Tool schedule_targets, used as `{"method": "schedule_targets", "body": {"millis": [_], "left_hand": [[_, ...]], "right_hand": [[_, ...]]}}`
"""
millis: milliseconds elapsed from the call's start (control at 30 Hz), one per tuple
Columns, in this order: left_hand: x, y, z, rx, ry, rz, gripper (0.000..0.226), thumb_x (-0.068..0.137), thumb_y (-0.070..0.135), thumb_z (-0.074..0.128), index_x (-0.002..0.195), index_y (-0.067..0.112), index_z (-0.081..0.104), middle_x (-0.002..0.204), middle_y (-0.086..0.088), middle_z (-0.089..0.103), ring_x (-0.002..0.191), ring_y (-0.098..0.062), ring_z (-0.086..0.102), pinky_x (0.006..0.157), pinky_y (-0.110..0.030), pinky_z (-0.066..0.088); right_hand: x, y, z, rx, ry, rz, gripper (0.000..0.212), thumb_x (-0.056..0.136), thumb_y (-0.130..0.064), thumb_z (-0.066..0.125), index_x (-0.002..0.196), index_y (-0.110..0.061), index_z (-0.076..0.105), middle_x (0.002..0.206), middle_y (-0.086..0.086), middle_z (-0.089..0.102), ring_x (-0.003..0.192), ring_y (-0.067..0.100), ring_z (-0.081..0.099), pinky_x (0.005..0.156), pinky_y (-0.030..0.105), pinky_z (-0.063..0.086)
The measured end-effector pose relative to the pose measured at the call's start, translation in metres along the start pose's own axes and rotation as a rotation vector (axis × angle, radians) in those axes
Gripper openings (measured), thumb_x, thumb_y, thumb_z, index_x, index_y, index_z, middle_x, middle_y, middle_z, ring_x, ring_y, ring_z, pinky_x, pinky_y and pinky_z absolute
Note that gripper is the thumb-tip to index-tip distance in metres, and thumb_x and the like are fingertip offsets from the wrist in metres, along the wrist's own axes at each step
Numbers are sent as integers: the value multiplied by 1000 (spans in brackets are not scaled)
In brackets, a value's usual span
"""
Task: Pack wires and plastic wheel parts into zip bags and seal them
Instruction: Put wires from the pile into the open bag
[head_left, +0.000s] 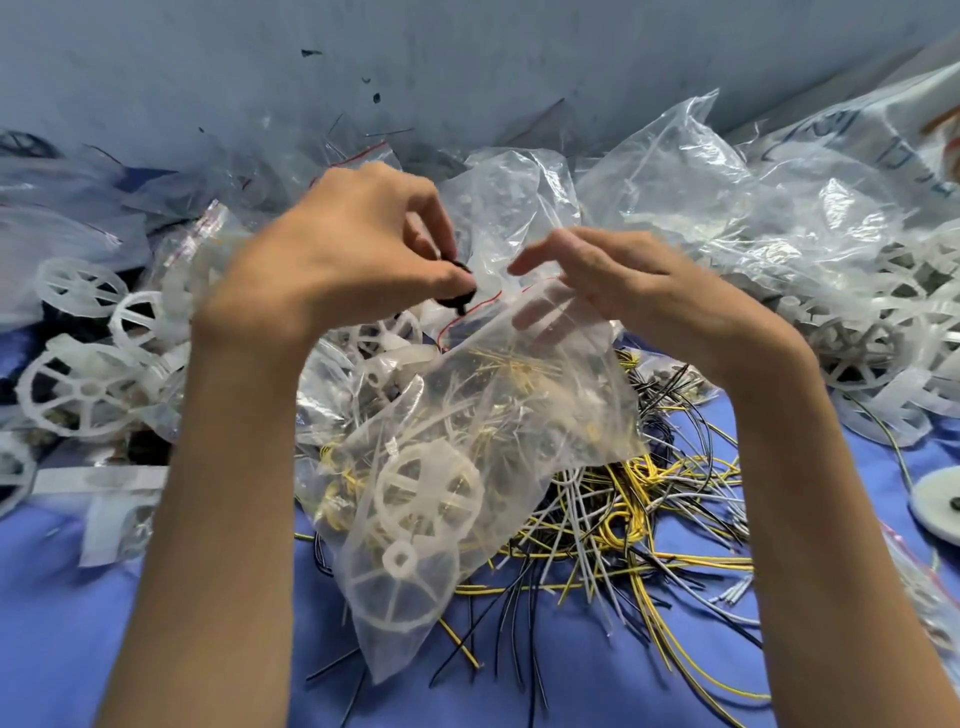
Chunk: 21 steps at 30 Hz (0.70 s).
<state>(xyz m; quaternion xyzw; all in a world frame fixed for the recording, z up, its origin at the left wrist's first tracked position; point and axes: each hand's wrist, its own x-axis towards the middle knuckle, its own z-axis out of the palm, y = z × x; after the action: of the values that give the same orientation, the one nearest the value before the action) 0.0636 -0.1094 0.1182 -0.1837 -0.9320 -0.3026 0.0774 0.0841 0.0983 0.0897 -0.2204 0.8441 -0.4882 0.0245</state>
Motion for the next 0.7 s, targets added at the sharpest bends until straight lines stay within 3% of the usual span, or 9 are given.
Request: {"method": "schedule_targets", "body": {"millis": [67, 167, 267, 333, 467, 567, 700], "left_hand": [[1, 6, 12, -116, 58, 35, 20, 69, 37, 80, 78, 24, 67, 66, 11, 65, 54, 4, 57, 50, -14, 46], [3, 12, 23, -206, 93, 64, 21, 68, 38, 80, 72, 26, 63, 62, 10, 62, 49, 4, 52, 46, -12, 40], [6, 15, 31, -302, 63, 63, 23, 71, 34, 78, 69, 25, 58, 60, 8, 59, 52, -4, 53, 47, -18, 38], [7, 16, 37, -307, 60, 59, 23, 73, 32, 77, 68, 25, 56, 55, 9, 56, 48, -1, 49, 44, -16, 36], [8, 20, 44, -308, 2, 72, 19, 77, 29, 71, 71, 23, 55, 50, 14, 60, 42, 3, 49, 41, -14, 37], [9, 21, 47, -322, -52, 58, 19, 83, 39, 66, 81, 24, 54, 65, 8, 67, 55, 0, 57, 53, -24, 39], [11, 19, 50, -312, -68, 53, 32, 84, 62, 52, 89, 30, 50, 80, 12, 65, 76, -5, 63, 64, -30, 43]], "right_hand": [[0, 0, 3, -64, -36, -5, 35, 86, -50, 49, 105, -25, 63, 93, 4, 74, 87, 22, 70, 90, 52, 50], [1, 1, 7, -102, -30, -46, 41, 79, -52, 61, 108, -25, 63, 92, 9, 73, 88, 39, 65, 86, 63, 46], [1, 0, 9, -86, -7, -80, 40, 73, -53, 63, 105, -31, 60, 93, 13, 72, 88, 34, 67, 86, 61, 47], [2, 0, 11, -113, 16, -91, 39, 70, -54, 63, 95, -24, 60, 91, 12, 72, 88, 25, 70, 84, 58, 50], [5, 3, 10, -217, 44, -67, 37, 76, -46, 62, 89, -11, 59, 89, 16, 70, 86, 27, 70, 80, 57, 51], [6, 10, 6, -193, 24, -51, 20, 87, -31, 55, 91, -12, 61, 85, 4, 72, 81, 17, 71, 82, 50, 53], [5, 11, 4, -86, 39, -37, 22, 86, -40, 42, 91, -23, 55, 80, -1, 71, 80, 23, 70, 85, 53, 51]]}}
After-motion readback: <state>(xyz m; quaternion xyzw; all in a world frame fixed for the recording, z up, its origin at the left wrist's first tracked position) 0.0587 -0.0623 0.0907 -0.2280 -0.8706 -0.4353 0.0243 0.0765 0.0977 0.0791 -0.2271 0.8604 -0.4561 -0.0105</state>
